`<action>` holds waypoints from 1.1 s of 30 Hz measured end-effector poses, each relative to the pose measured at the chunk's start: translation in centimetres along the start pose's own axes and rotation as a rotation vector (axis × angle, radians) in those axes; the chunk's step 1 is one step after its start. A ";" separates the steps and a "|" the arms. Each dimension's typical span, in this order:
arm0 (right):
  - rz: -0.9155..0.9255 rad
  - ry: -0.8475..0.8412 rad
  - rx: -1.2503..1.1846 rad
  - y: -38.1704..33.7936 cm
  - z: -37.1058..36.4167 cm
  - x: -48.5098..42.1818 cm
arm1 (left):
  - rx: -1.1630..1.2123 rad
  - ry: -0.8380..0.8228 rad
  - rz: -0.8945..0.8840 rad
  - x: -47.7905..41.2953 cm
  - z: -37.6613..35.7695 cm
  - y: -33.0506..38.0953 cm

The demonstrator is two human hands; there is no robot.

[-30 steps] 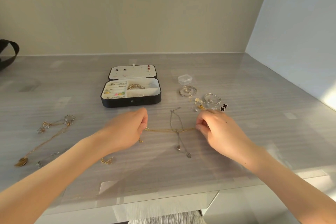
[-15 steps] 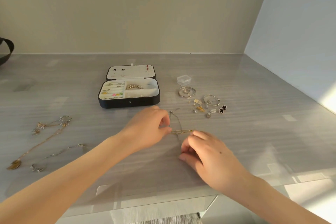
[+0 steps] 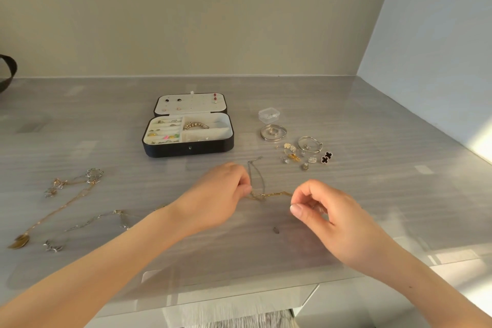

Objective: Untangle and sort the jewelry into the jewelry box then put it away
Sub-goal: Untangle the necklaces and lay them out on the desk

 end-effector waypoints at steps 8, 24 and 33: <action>0.025 -0.053 0.025 -0.2 0.0 0.0 | 0.181 0.003 0.018 0.9 0.2 0.0; 0.022 -0.014 0.333 0.2 -1.9 -5.3 | 0.304 0.177 -0.028 0.5 0.0 0.4; -0.236 -0.084 -0.151 -0.8 -0.6 -6.2 | 0.390 0.232 0.032 0.5 0.2 -0.2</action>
Point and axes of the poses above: each hand's wrist, its own x-axis away from the middle knuckle, its own z-axis out of the back of the hand, y = z × x, the point moved 1 cm from there along -x, towards the middle knuckle, and after that the axes turned 6 degrees about -x, right-handed, at the moved point
